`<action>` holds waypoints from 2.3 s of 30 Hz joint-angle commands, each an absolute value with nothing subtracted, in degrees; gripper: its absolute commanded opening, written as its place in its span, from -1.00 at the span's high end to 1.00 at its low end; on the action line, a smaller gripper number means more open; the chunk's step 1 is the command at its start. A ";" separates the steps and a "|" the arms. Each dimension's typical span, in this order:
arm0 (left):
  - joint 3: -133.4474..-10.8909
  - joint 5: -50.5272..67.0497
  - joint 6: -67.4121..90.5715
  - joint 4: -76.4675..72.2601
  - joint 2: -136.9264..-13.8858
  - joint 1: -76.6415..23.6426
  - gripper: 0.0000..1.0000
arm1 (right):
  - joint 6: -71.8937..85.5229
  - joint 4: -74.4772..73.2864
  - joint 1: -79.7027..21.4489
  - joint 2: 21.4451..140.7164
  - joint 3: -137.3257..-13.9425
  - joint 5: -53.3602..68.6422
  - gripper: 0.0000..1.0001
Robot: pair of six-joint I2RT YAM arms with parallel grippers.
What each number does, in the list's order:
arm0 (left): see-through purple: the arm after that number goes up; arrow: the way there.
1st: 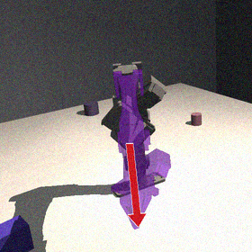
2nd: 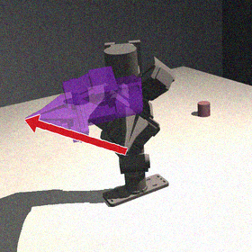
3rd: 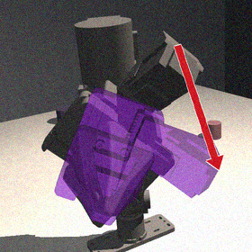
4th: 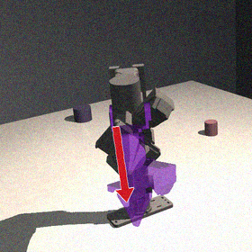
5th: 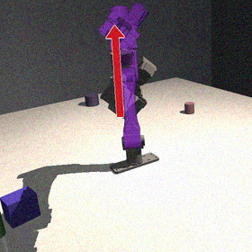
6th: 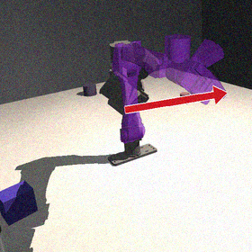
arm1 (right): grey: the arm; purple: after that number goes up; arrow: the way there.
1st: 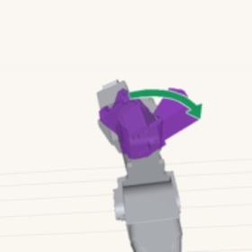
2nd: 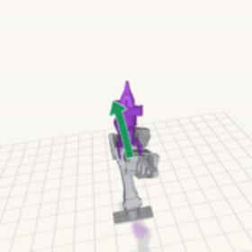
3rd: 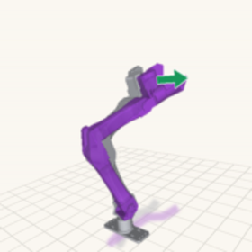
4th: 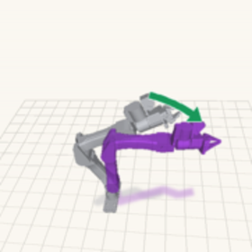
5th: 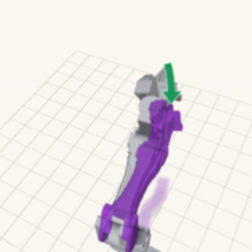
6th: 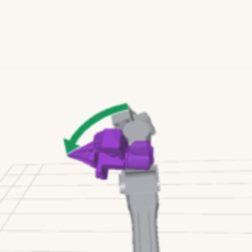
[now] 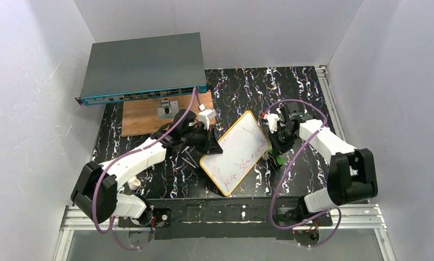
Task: Erase the whiteboard
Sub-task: Place the whiteboard eraser at the center of the board.
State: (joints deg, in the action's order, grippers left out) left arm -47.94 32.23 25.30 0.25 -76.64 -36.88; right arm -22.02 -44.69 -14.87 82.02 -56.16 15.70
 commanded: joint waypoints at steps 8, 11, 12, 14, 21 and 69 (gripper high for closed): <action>-54.03 27.66 14.58 12.37 -68.81 -36.89 1.00 | -15.73 -41.77 -13.54 91.11 -56.54 14.12 0.32; -54.33 27.72 14.33 12.56 -68.34 -36.91 1.00 | -16.19 -43.39 -12.68 91.68 -57.07 17.44 0.03; -54.54 27.89 14.28 12.61 -68.37 -36.91 1.00 | -16.36 -43.85 -12.25 91.79 -57.28 18.51 -0.02; -55.18 28.30 14.11 12.86 -68.65 -36.91 1.00 | -16.58 -44.53 -11.13 91.80 -57.71 20.45 -0.11; -56.73 29.35 14.05 12.88 -69.16 -36.91 1.00 | -17.14 -43.66 -9.66 90.04 -57.67 18.97 -0.33; -56.78 28.86 15.05 13.78 -66.70 -36.91 1.00 | -19.71 -30.88 -16.00 86.56 -52.52 -0.85 -0.48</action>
